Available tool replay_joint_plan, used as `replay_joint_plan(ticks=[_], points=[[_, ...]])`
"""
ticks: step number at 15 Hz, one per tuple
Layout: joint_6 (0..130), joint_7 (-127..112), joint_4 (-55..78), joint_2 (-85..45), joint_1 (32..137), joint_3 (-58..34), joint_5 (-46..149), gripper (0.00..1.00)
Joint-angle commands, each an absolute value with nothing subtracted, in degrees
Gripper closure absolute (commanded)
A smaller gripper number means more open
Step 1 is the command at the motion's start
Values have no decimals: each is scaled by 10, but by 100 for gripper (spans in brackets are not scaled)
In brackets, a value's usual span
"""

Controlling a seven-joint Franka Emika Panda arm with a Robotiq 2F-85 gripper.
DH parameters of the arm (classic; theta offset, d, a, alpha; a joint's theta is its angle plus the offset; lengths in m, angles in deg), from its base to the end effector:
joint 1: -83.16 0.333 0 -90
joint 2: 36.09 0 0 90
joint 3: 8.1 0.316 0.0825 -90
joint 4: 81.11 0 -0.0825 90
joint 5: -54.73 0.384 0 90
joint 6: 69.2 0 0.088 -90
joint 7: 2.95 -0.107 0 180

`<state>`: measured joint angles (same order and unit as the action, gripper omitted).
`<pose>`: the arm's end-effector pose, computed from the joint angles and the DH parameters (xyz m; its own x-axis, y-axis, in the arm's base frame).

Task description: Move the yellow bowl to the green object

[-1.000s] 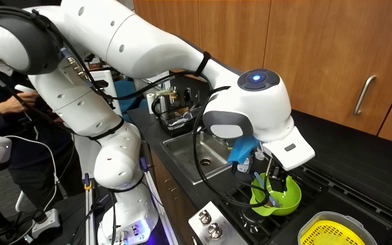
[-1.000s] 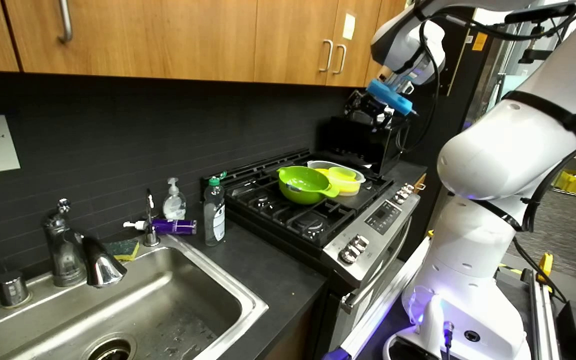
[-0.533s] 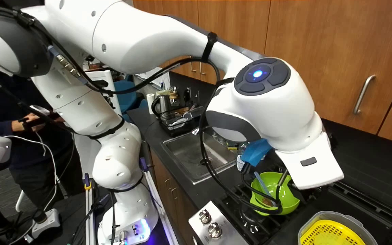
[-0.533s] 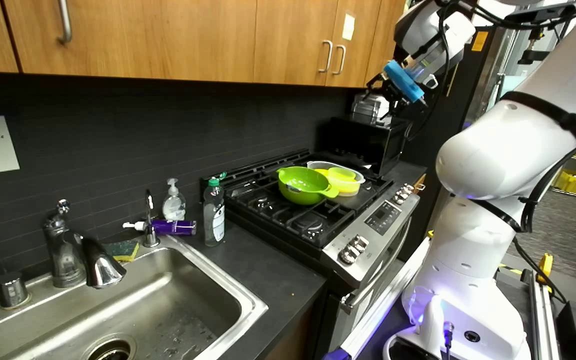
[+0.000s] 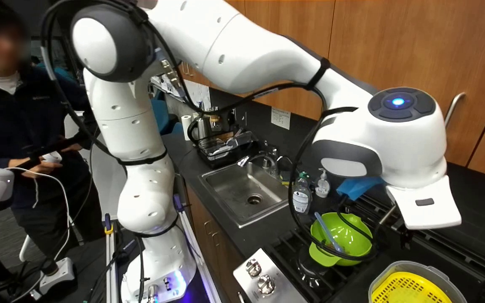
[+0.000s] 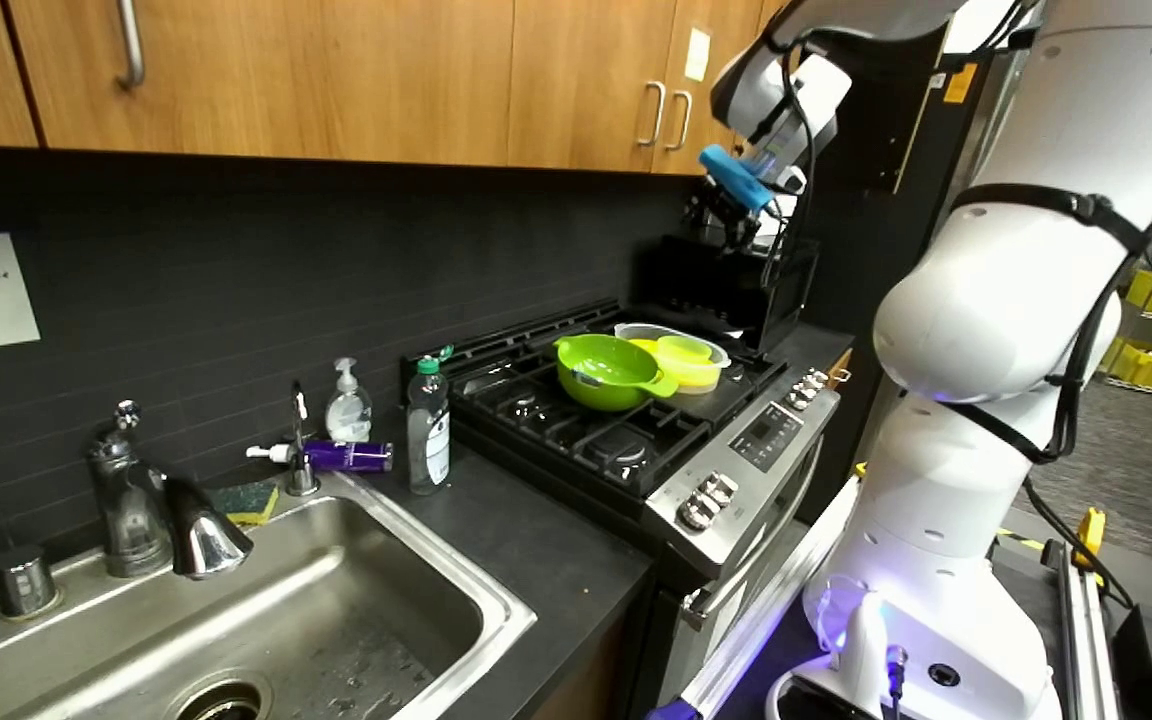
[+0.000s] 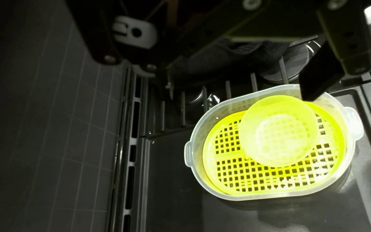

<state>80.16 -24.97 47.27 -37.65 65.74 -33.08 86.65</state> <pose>0.3990 -0.3807 0.4178 -0.0082 -0.9959 0.0899 -0.8637 -0.0383 -0.5026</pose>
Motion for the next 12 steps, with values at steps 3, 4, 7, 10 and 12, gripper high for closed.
replay_joint_plan(ticks=[3,4,7,10,12], points=[[725,-371,355,-248,617,-339,782,0],[711,-405,344,-234,613,-350,751,0],[634,-419,324,-222,591,-357,731,0],[565,-408,307,-216,577,-348,747,0],[524,-409,294,-214,577,-342,756,0]])
